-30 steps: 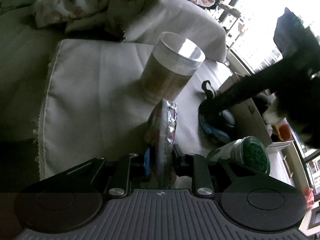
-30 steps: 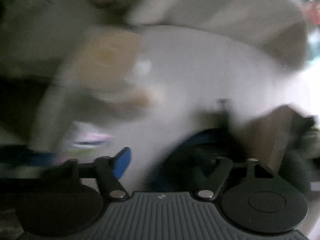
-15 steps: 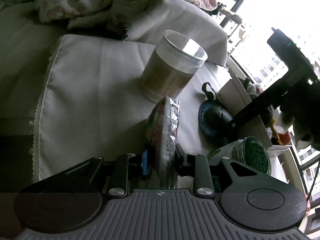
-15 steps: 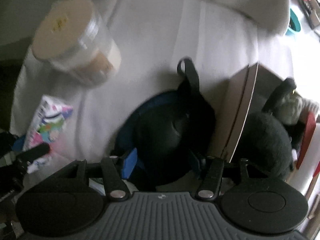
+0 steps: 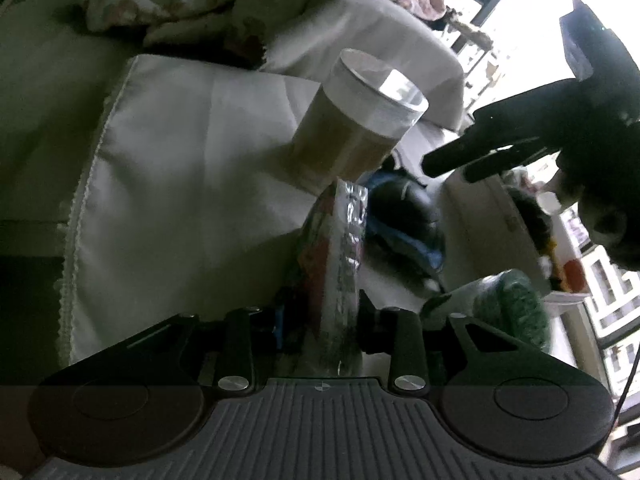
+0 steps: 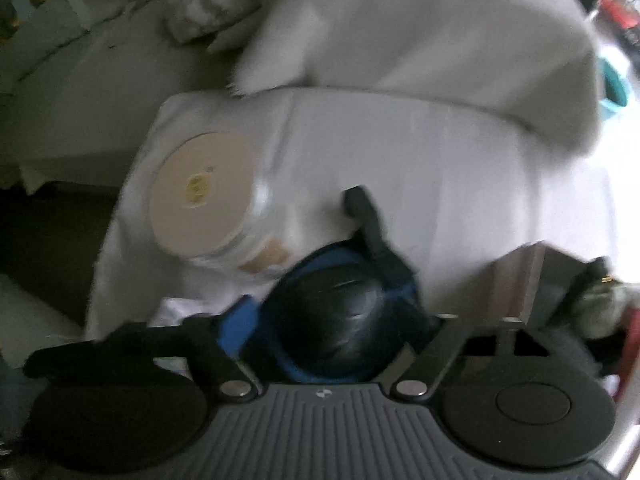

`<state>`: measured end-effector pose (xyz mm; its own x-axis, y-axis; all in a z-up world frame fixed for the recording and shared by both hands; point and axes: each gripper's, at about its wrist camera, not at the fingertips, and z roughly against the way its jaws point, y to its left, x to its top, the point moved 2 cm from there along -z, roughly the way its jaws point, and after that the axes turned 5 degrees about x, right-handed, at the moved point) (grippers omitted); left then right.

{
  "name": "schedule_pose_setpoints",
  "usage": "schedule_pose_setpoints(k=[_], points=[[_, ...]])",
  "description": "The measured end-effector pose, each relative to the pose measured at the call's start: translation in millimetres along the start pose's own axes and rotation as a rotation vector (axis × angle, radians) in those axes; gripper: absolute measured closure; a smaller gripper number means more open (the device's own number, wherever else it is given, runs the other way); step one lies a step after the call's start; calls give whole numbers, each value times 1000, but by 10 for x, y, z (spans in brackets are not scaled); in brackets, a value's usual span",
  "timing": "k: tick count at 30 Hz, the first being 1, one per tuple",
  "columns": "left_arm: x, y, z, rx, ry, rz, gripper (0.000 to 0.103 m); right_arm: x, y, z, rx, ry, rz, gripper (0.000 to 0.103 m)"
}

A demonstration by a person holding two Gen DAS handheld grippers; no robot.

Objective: Organize soft objects
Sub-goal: 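Grasp the black helmet by its blue strap with the right tool while the left tool holds the tissue packet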

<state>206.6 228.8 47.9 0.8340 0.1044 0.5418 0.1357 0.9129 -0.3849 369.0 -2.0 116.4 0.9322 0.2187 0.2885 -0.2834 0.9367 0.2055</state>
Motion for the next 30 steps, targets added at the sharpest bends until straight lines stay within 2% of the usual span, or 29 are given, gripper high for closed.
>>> schedule_pose_setpoints(k=[3,7,9,12,13,15,18,24,26,28,30], points=[[-16,-33,-37,37,4,-19,69,-82,-75,-73,-52,26,-26,17],[-14,-9,-36,42,-4,6,71,-106,-192,-339,-27,62,-145,13],[-9,-4,-26,49,-7,8,72,-69,-122,-362,-15,53,-132,13],[4,-19,3,57,-18,7,72,-49,-59,-491,12,90,-150,12],[9,-26,14,57,-24,7,72,-53,-42,-541,0,100,-153,4],[7,-43,35,57,-31,4,72,-52,2,-589,-27,90,-130,0],[4,-55,33,58,-28,0,72,-52,48,-607,-83,73,-85,0],[23,-52,22,56,-26,1,72,-36,41,-576,-95,48,-102,0],[22,-51,23,55,-26,4,72,-21,69,-571,-106,17,-89,5],[15,-50,32,54,-26,4,72,-11,196,-578,-142,1,18,21],[12,-47,34,54,-23,3,72,-31,268,-536,-134,3,94,24]])
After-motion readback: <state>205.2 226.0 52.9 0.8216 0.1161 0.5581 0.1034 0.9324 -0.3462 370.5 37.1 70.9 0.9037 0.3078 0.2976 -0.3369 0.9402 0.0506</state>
